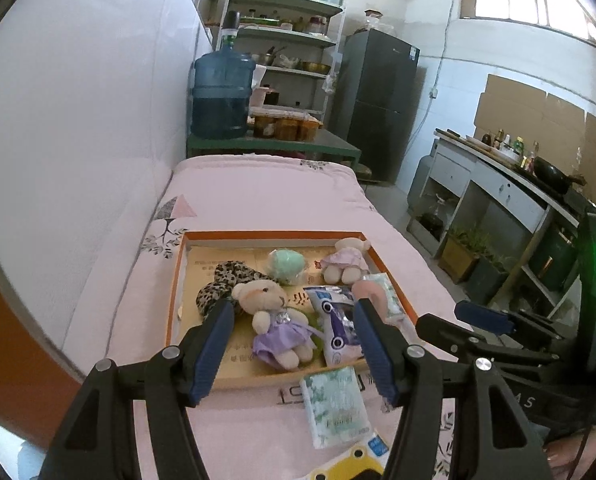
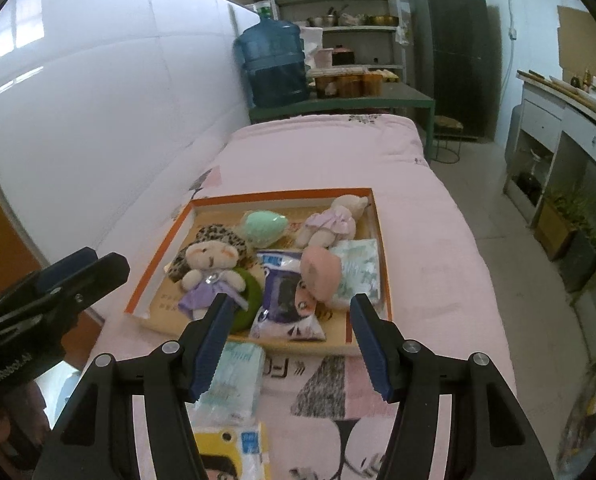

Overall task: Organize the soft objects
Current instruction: 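Move both tools back toward the tissue pack and yellow snack bag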

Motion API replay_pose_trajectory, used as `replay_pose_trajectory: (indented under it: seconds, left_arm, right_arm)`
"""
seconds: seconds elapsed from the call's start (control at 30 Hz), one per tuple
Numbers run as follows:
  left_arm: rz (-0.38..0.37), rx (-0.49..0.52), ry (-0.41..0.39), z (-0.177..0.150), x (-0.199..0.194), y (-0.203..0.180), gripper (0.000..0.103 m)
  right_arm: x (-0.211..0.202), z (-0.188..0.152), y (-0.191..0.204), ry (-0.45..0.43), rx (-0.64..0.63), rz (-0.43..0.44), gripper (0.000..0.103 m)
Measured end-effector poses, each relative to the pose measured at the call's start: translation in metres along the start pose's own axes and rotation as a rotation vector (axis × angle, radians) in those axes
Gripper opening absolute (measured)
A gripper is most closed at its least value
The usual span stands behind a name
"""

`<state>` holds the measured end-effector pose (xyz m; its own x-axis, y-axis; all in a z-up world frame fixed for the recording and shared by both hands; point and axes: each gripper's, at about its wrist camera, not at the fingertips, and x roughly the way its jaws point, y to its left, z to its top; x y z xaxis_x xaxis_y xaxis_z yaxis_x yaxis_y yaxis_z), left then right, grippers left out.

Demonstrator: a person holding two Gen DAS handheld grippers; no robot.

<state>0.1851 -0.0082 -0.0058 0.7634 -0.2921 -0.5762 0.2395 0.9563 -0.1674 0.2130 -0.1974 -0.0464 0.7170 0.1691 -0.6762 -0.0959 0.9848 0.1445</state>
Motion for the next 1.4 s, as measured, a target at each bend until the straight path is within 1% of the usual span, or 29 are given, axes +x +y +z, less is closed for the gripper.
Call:
replay_pose_trajectory:
  seconds: [0.3, 0.7, 0.93, 1.1, 1.3, 1.33, 1.4]
  left_arm:
    - [0.047, 0.028, -0.016, -0.017, -0.030, -0.006, 0.062]
    - [0.070, 0.042, -0.014, -0.044, -0.054, -0.006, 0.062]
    - [0.068, 0.060, -0.011, -0.059, -0.063, -0.009, 0.062]
    - [0.053, 0.059, -0.013, -0.071, -0.069, -0.006, 0.062]
    - [0.040, 0.060, 0.000, -0.091, -0.071, 0.002, 0.062]
    - [0.036, 0.060, 0.005, -0.095, -0.070, 0.003, 0.062]
    - [0.032, 0.059, 0.015, -0.103, -0.069, 0.006, 0.062]
  right_arm:
    - [-0.021, -0.020, 0.010, -0.006, 0.004, -0.003, 0.063]
    - [-0.047, -0.044, 0.014, -0.012, 0.013, 0.008, 0.063]
    - [-0.056, -0.056, 0.018, -0.005, 0.008, 0.017, 0.063]
    - [-0.053, -0.063, 0.023, 0.007, 0.001, 0.029, 0.063]
    - [-0.032, -0.070, 0.034, 0.059, -0.017, 0.052, 0.064]
    - [-0.026, -0.072, 0.036, 0.073, -0.020, 0.055, 0.064]
    - [-0.015, -0.075, 0.040, 0.095, -0.023, 0.063, 0.069]
